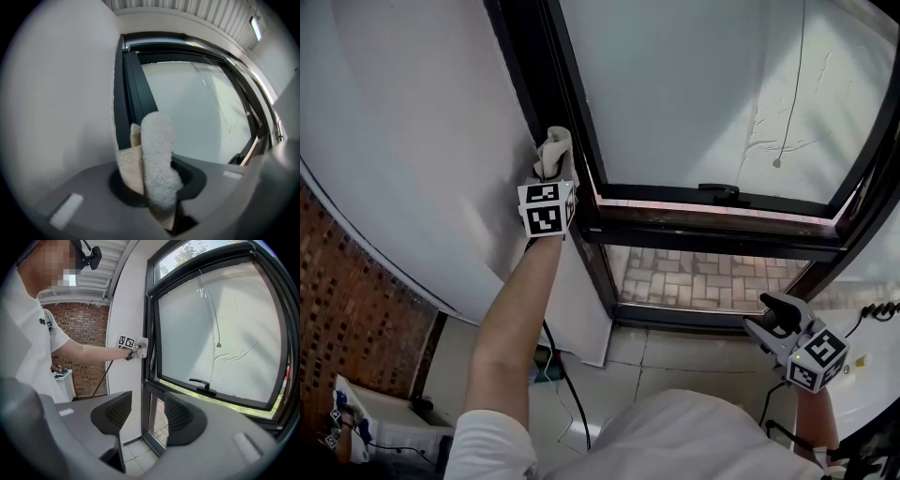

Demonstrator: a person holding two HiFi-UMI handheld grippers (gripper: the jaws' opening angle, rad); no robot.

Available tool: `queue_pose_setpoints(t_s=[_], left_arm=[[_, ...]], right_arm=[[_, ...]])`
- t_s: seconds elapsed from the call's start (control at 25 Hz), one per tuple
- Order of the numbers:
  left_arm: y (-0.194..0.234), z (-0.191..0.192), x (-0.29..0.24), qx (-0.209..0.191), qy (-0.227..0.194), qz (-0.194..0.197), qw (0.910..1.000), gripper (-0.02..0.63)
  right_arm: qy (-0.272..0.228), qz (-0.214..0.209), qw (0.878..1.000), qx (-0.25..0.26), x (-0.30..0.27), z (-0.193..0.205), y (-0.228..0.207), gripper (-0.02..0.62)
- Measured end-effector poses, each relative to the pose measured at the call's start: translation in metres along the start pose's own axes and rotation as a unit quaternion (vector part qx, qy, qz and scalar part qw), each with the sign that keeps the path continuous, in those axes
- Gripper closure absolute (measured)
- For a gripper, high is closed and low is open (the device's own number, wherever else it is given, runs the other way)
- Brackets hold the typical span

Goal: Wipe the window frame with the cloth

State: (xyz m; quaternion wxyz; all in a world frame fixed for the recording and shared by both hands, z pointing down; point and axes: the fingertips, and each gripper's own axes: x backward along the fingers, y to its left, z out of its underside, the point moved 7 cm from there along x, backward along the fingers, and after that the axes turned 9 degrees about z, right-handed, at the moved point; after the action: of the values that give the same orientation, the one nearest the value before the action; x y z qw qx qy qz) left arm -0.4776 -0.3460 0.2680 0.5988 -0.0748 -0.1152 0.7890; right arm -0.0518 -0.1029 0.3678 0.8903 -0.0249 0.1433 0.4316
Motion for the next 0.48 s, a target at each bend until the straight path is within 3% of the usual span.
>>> queue_pose_setpoints(t_s=[0.48], left_arm=[[-0.041,0.129,0.005,0.053,0.052,0.022,0.997,0.502]], right_arm=[[0.032,-0.01,0.999,0.023,-0.013,-0.006,0.012,0.376]])
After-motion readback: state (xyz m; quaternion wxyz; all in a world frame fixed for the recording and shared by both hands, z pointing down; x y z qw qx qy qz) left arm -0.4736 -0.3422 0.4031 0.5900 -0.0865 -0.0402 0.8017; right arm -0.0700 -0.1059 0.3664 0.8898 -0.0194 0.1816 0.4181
